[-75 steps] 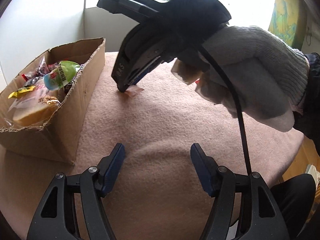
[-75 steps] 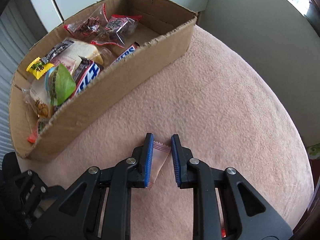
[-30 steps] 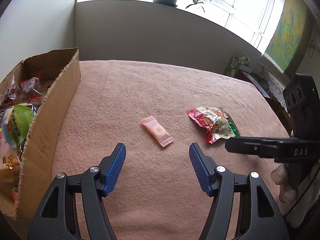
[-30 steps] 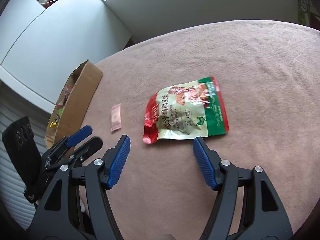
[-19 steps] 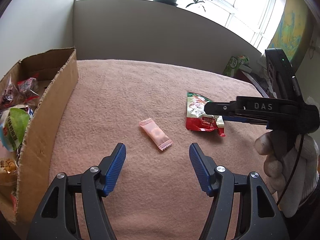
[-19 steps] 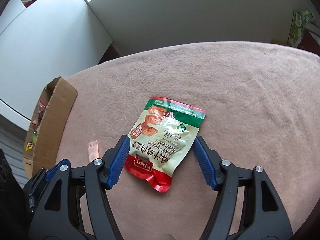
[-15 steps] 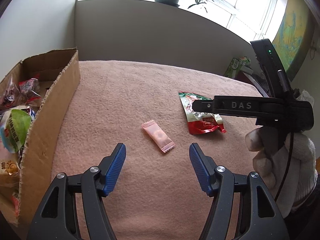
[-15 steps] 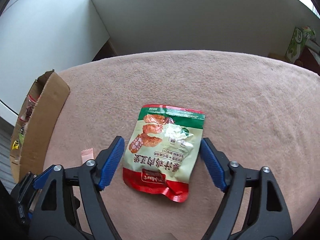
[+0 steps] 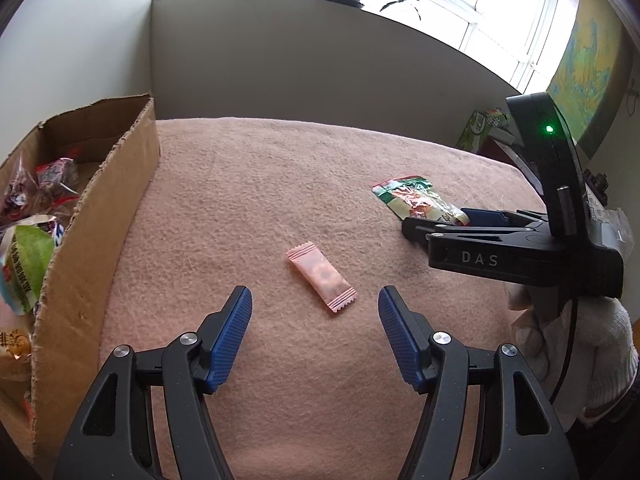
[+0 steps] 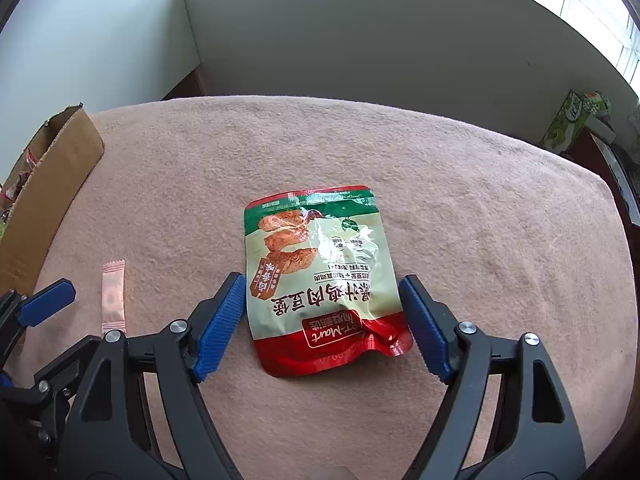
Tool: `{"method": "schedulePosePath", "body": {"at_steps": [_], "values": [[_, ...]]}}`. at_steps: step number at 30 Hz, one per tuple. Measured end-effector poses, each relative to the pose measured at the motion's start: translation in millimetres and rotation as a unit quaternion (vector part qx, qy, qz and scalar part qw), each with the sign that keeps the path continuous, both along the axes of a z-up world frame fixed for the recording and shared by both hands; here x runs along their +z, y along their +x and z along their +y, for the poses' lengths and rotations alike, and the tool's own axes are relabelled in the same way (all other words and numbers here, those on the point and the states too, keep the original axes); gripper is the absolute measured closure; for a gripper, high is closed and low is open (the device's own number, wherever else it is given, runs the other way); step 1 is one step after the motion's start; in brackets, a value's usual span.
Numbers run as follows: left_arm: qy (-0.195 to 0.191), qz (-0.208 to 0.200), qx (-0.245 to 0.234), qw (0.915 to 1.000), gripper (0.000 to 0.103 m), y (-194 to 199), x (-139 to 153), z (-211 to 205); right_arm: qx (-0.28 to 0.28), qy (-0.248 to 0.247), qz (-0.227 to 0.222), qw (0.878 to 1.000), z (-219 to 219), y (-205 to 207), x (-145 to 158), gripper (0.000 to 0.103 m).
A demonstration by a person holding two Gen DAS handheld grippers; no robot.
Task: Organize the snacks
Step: 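Grasp the pink candy with the left gripper while the right grasps the meat pouch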
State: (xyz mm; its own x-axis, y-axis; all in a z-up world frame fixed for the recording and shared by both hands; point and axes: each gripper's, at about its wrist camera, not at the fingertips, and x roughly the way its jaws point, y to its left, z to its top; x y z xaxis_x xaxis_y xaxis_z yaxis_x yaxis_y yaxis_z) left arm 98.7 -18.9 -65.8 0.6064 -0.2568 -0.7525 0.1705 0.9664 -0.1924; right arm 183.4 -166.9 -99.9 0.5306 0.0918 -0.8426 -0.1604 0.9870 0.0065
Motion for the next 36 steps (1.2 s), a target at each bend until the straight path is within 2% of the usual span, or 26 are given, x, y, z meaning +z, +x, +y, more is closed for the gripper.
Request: {"method": "schedulePosePath", "body": {"at_steps": [3, 6, 12, 13, 17, 22, 29, 36], "values": [[0.01, 0.005, -0.005, 0.9999, 0.038, 10.3, -2.5, -11.4, 0.003, 0.002, 0.0, 1.0, -4.7, -1.0, 0.1, 0.023], [0.025, 0.018, -0.014, 0.9994, 0.053, 20.8, -10.1, -20.0, 0.004, 0.006, 0.001, 1.0, -2.5, 2.7, 0.6, 0.023], [0.046, 0.014, -0.022, 0.9986, 0.056, 29.6, -10.6, -31.0, 0.004, 0.007, -0.001, 1.0, -10.3, -6.0, 4.0, 0.023], [0.053, 0.012, -0.026, 0.9982, 0.062, 30.0, -10.5, -34.3, 0.005, 0.004, -0.002, 1.0, -9.5, -6.5, 3.6, 0.023], [0.071, 0.008, -0.04, 0.9966, 0.067, 33.8, -12.0, -45.5, 0.01, -0.011, -0.006, 1.0, -2.5, -8.8, 2.4, 0.023], [0.071, 0.004, -0.044, 0.9965, 0.081, 30.6, -12.2, -43.6, 0.01, -0.015, -0.011, 1.0, -0.4, -9.3, 1.6, 0.028], [0.071, 0.003, -0.047, 0.9964, 0.083, 29.3, -12.1, -44.1, 0.008, -0.015, -0.014, 1.0, 0.6, -9.8, 0.9, 0.029], [0.066, -0.001, -0.044, 0.9968, 0.084, 23.1, -10.9, -38.7, -0.001, -0.004, -0.022, 1.0, -7.2, -12.2, 6.0, 0.039]]}}
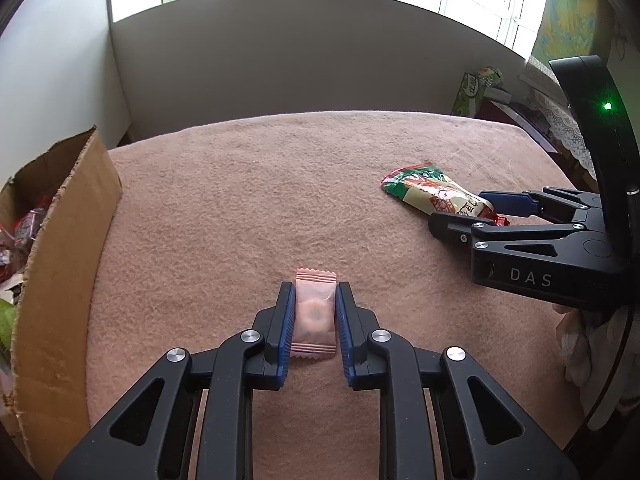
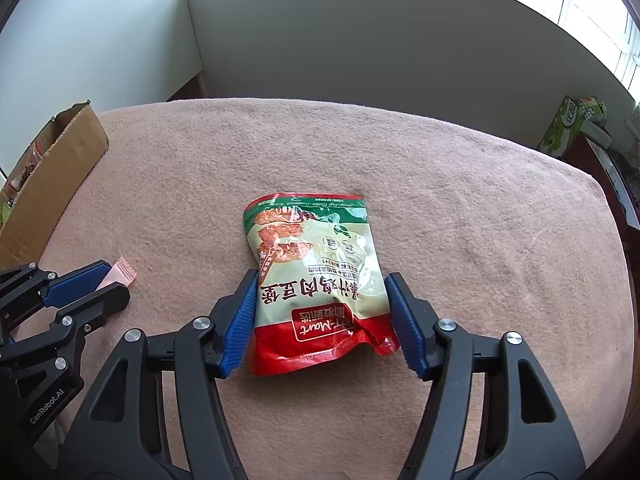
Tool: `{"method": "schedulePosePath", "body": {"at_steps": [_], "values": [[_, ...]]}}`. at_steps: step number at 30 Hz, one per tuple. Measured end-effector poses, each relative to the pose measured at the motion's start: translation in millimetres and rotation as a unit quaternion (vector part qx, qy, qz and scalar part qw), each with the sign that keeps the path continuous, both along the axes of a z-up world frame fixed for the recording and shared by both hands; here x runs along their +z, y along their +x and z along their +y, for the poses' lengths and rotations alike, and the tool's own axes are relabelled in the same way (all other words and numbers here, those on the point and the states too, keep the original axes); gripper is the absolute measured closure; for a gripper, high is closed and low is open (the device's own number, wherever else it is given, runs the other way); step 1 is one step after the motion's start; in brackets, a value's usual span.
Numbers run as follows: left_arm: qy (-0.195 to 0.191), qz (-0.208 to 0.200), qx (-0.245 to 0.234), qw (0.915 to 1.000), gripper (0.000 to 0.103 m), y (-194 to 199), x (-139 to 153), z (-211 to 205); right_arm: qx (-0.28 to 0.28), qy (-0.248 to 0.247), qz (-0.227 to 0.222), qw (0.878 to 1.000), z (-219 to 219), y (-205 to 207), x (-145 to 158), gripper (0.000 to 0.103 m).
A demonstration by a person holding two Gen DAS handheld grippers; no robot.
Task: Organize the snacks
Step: 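Grasp the pink candy with the left gripper while the right grasps the meat pouch, then carry the pink candy with the left gripper while the right carries the meat pouch, releasing both into the box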
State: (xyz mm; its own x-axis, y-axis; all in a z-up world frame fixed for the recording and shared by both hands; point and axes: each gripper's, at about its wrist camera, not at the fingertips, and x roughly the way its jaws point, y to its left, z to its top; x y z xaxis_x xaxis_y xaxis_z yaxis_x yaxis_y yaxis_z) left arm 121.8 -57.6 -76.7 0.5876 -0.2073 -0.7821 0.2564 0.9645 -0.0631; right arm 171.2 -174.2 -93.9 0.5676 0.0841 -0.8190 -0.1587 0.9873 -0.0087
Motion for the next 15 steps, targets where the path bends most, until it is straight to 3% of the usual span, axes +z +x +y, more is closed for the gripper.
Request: {"method": "schedulePosePath", "body": {"at_steps": [15], "values": [[-0.008, -0.022, 0.008, 0.9997, 0.085, -8.5, 9.9, 8.5, -0.001, 0.03, -0.04, 0.999, -6.1, -16.3, 32.0, 0.044]]}}
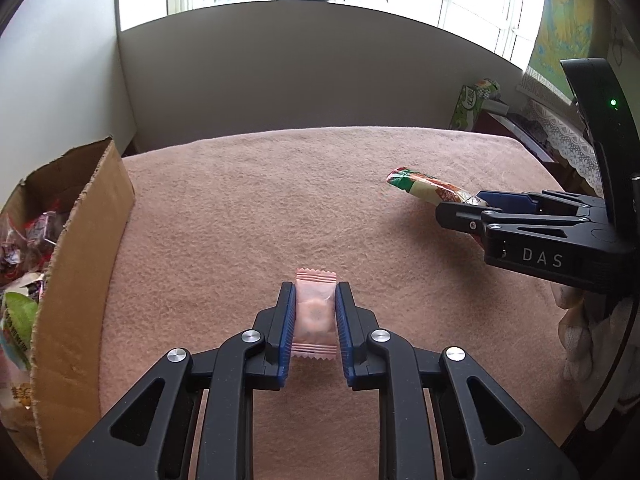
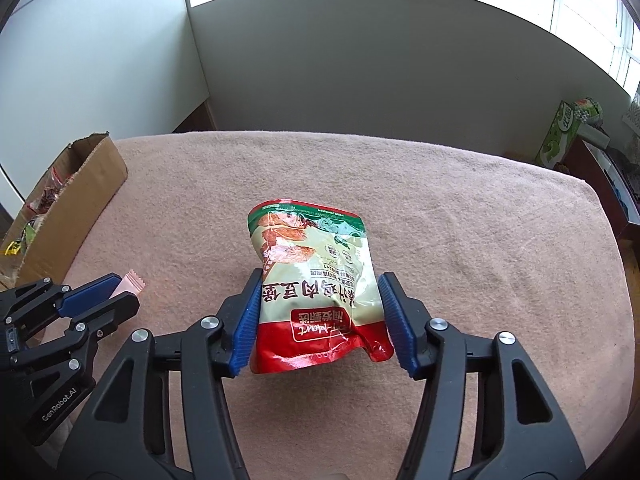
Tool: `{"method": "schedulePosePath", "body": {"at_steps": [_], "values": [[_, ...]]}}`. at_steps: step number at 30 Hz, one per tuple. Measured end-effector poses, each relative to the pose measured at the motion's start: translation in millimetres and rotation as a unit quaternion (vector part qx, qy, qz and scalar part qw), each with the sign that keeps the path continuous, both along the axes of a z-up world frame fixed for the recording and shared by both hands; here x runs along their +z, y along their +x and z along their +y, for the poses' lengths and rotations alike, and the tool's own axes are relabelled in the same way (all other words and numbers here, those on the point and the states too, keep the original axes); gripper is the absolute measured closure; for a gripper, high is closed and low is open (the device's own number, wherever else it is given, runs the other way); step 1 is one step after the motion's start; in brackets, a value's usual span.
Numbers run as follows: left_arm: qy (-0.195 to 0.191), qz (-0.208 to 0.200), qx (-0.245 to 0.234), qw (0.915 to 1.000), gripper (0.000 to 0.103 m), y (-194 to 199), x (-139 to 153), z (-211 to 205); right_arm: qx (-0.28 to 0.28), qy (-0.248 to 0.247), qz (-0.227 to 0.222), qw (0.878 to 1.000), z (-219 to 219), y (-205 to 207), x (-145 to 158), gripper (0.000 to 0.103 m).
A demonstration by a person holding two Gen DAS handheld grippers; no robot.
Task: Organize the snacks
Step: 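Carry the pink candy with the left gripper while the right carries the meat pouch, releasing both into the box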
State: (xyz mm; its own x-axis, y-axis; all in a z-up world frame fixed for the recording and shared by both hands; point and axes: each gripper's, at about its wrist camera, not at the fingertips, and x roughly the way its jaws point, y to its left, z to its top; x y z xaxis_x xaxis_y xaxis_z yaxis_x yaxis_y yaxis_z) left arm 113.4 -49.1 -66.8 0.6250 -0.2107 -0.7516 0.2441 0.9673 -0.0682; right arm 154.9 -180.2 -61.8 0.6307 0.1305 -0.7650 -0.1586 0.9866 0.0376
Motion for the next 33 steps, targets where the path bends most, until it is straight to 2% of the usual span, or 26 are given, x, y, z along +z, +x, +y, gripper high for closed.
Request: {"method": "schedulePosePath", "body": {"at_steps": [11, 18, 33], "values": [[-0.025, -0.047, 0.009, 0.9985, 0.085, -29.2, 32.4, 16.4, 0.025, 0.022, -0.054, 0.998, 24.4, -28.0, 48.5, 0.044], [-0.038, -0.082, 0.021, 0.9956, 0.085, -49.6, 55.1, 40.3, 0.053, 0.036, -0.081, 0.995, 63.8, -37.4, 74.8, 0.044], [-0.053, -0.117, 0.079, 0.9886, 0.085, -65.9, 72.5, 109.0, 0.111, 0.056, -0.087, 0.989, 157.0, -36.6, 83.7, 0.044]]}}
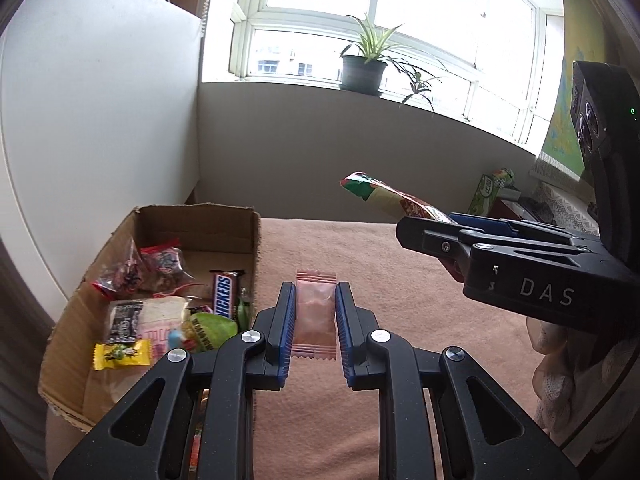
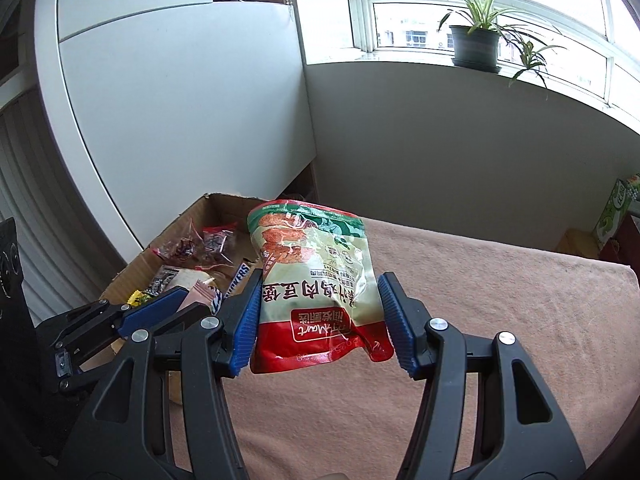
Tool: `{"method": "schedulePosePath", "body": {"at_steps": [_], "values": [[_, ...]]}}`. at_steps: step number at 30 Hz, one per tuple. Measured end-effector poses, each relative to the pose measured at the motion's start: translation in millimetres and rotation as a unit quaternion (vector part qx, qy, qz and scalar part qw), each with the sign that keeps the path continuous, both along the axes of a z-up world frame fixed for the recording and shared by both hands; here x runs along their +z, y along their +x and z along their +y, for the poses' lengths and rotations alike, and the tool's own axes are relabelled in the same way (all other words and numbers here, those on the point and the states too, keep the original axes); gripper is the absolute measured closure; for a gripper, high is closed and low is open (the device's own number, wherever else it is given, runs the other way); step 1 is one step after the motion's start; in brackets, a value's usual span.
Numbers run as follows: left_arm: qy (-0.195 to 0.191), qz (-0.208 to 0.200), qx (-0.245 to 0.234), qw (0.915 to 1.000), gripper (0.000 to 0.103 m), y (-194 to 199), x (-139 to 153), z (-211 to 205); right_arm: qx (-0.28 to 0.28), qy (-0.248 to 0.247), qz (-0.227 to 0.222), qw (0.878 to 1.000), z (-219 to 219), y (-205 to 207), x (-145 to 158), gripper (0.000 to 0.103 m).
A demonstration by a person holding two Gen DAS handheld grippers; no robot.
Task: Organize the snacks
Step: 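Carry the pink candy with the left gripper while the right carries the meat pouch, releasing both into the box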
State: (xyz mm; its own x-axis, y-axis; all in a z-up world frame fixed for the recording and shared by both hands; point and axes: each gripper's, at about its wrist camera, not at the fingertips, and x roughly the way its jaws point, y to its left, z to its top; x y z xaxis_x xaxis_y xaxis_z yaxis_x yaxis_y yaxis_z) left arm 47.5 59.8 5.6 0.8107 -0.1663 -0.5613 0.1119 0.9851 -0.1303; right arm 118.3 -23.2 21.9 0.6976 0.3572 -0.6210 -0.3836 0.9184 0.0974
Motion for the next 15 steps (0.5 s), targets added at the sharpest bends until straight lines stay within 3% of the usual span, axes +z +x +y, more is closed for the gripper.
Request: {"method": "schedulePosePath", "body": {"at_steps": [15], "values": [[-0.005, -0.004, 0.092, 0.9958, 0.085, -5.6, -5.5, 82.6, 0.06, 0.018, 0.039, 0.997, 81.5, 22.7, -24.8, 0.044]]}}
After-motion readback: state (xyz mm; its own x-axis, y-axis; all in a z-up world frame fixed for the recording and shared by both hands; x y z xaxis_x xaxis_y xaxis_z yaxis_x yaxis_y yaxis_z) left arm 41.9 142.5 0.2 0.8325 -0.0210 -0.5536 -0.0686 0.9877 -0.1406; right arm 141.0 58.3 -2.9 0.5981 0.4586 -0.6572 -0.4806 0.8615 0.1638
